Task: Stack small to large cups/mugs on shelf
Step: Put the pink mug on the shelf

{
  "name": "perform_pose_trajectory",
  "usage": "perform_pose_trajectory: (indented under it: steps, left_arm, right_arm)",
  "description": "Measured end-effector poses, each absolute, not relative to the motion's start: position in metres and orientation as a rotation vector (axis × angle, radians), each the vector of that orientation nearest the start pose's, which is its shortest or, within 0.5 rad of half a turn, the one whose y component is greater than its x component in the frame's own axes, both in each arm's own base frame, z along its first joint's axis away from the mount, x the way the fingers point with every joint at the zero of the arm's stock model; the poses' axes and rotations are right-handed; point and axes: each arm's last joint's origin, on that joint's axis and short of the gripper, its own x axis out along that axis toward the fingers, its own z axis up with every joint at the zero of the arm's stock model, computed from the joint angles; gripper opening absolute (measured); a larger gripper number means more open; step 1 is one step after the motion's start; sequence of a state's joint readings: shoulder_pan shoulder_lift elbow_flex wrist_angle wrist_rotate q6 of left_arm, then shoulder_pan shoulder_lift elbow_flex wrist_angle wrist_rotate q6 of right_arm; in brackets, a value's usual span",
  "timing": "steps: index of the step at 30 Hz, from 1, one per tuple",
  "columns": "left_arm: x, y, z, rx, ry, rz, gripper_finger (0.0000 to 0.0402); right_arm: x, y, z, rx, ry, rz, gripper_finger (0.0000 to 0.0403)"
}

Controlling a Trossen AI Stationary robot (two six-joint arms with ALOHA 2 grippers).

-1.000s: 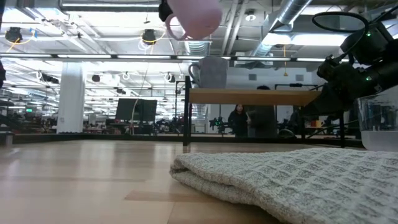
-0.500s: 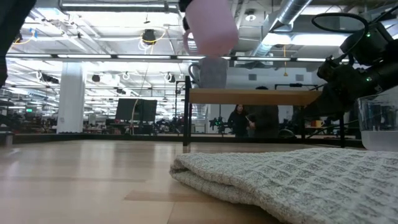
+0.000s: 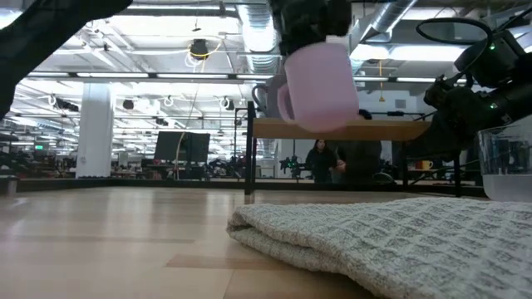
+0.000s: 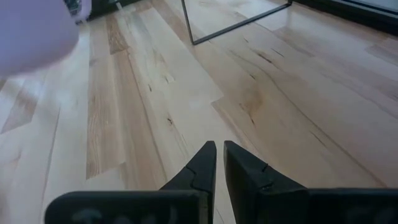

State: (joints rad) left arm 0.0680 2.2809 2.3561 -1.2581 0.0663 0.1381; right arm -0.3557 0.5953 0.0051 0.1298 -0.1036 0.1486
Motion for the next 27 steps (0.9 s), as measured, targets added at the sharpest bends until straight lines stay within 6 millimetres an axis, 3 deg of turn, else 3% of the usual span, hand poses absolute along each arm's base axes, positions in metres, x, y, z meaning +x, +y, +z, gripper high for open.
perform_pose_trajectory:
  steps: [11,20,27]
  left_arm:
    - [0.494,0.012,0.228,0.034,1.276,-0.098,0.0000]
    - [0.503,0.021,0.228,-0.005,1.193,-0.013,0.0000]
    - [0.500,0.017,0.219,-0.009,1.235,-0.025,0.0000]
  right_arm:
    - [0.117,-0.040,0.120,0.255,0.451,-0.282,0.0056]
    - [0.117,-0.040,0.120,0.257,0.460,-0.283,0.0056]
    - [0.117,-0.040,0.119,0.257,0.461,-0.282,0.0056]
